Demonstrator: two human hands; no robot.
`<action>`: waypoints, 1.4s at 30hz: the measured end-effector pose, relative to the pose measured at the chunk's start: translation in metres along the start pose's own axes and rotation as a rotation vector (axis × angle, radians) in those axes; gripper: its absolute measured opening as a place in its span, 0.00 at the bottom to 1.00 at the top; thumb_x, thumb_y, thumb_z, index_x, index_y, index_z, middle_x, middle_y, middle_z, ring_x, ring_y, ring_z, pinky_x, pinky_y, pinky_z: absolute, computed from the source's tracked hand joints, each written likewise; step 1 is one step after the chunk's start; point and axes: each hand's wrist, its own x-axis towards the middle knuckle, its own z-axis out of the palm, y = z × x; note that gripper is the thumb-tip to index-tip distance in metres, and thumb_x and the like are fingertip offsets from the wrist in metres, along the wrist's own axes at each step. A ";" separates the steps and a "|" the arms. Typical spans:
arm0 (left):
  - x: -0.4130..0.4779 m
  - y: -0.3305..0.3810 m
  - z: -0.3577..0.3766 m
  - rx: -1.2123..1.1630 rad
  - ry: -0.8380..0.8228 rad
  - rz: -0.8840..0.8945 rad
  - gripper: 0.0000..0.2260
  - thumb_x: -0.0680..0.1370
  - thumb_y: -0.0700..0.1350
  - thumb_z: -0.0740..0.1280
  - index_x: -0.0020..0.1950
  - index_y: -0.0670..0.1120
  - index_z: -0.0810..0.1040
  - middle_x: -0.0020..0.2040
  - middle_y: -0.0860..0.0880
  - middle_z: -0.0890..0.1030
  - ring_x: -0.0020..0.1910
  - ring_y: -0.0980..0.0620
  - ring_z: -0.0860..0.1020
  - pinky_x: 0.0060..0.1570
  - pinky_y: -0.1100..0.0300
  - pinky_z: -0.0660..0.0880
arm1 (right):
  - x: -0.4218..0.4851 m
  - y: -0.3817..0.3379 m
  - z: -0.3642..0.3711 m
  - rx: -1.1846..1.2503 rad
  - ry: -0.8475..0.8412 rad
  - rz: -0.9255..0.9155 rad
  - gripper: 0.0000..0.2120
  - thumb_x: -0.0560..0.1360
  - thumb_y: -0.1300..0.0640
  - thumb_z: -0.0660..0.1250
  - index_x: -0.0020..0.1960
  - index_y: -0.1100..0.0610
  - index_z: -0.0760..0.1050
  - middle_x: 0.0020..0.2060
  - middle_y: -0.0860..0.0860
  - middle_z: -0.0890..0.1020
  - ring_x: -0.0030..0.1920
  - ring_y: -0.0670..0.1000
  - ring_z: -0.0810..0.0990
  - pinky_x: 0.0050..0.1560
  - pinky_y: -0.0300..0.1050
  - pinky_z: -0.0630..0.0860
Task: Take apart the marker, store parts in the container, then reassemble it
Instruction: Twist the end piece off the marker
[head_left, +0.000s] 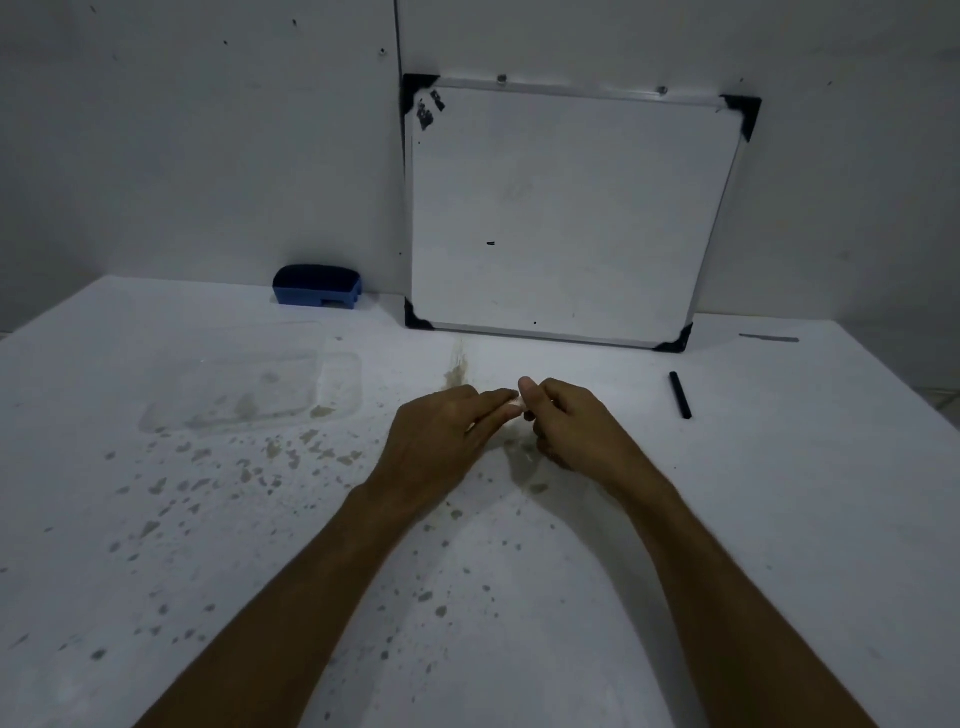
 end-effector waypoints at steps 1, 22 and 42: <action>0.000 0.000 0.001 0.002 0.004 -0.005 0.20 0.82 0.61 0.57 0.64 0.53 0.82 0.44 0.50 0.86 0.38 0.53 0.82 0.39 0.53 0.80 | 0.000 0.001 -0.001 0.087 -0.008 0.015 0.22 0.81 0.38 0.61 0.45 0.55 0.79 0.30 0.44 0.78 0.31 0.47 0.74 0.36 0.44 0.71; 0.011 -0.006 -0.015 -0.393 -0.263 -0.359 0.16 0.83 0.54 0.62 0.65 0.50 0.81 0.47 0.51 0.85 0.40 0.58 0.79 0.42 0.68 0.74 | -0.006 0.004 -0.014 0.298 -0.012 -0.202 0.10 0.84 0.53 0.62 0.60 0.57 0.77 0.50 0.52 0.86 0.49 0.47 0.85 0.50 0.41 0.81; 0.014 0.009 -0.015 -0.519 0.069 -0.340 0.11 0.84 0.52 0.59 0.59 0.48 0.75 0.44 0.50 0.81 0.41 0.54 0.79 0.43 0.61 0.78 | 0.008 0.027 0.008 -0.306 0.254 -0.174 0.15 0.77 0.44 0.71 0.61 0.48 0.81 0.58 0.47 0.83 0.58 0.46 0.76 0.66 0.53 0.73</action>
